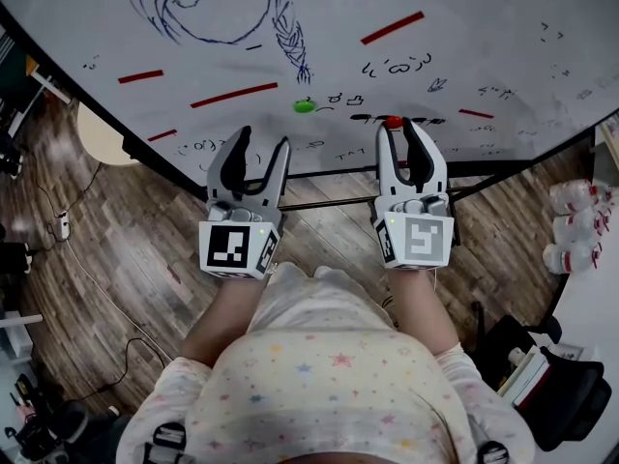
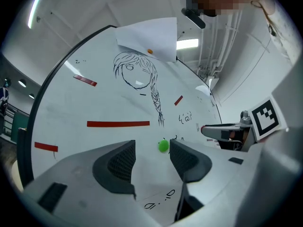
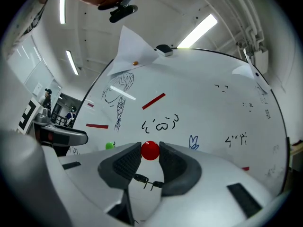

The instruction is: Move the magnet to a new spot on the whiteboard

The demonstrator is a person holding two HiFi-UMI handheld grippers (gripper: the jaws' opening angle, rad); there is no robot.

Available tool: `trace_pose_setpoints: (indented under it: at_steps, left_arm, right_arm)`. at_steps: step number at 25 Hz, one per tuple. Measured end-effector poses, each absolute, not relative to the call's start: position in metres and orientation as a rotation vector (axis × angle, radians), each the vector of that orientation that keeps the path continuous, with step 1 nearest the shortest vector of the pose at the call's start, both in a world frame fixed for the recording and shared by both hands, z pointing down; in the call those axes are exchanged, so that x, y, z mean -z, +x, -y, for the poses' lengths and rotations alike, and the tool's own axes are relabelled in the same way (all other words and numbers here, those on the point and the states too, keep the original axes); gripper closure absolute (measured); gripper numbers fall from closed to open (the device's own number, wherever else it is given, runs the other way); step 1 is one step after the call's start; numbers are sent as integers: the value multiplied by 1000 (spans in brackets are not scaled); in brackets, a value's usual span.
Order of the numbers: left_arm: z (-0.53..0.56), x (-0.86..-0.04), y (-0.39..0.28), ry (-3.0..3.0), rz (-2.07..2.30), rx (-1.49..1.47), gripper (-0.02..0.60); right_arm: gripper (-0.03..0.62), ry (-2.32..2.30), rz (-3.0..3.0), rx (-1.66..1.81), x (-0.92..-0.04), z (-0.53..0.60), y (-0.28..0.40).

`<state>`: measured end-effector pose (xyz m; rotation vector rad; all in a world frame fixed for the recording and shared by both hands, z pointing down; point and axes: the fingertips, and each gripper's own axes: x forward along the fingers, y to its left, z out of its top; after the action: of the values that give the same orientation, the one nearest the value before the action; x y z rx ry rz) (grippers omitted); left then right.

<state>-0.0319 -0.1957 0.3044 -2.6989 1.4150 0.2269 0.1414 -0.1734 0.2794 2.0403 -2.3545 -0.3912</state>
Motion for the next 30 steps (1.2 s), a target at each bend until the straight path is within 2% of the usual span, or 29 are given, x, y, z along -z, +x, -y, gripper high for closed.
trace_pose_setpoints:
  at_steps: [10, 30]
  left_arm:
    - [190, -313, -15, -2674, -1438, -213, 376]
    - [188, -344, -31, -2633, -1557, -132, 376]
  right_arm:
    - [476, 2006, 2386, 349, -297, 180, 159]
    - [475, 1949, 2370, 250, -348, 209, 177]
